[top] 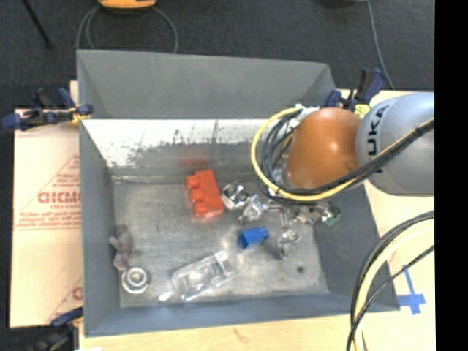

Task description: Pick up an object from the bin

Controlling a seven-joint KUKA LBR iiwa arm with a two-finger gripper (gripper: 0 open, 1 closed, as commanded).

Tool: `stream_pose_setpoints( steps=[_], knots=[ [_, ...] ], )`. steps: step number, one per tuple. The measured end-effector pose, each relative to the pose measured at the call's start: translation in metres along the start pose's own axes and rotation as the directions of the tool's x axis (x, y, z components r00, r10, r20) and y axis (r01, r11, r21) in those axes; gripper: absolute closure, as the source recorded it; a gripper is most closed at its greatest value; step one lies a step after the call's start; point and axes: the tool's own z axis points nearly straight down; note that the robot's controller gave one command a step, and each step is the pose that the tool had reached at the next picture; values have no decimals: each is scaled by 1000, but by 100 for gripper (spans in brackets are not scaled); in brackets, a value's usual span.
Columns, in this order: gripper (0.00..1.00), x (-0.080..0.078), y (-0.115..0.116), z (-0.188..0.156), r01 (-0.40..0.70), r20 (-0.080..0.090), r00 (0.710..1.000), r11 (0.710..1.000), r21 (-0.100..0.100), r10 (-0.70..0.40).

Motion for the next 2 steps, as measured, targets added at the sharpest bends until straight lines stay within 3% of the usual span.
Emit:
stream_pose_setpoints(
  steps=[1, 2],
  knots=[
    [100, -1, 1, -1, -4, 2, 1000, 1000, -2, 4],
    [100, 24, 33, -267, 277, 7, 961, 961, 10, -277]
  ],
)
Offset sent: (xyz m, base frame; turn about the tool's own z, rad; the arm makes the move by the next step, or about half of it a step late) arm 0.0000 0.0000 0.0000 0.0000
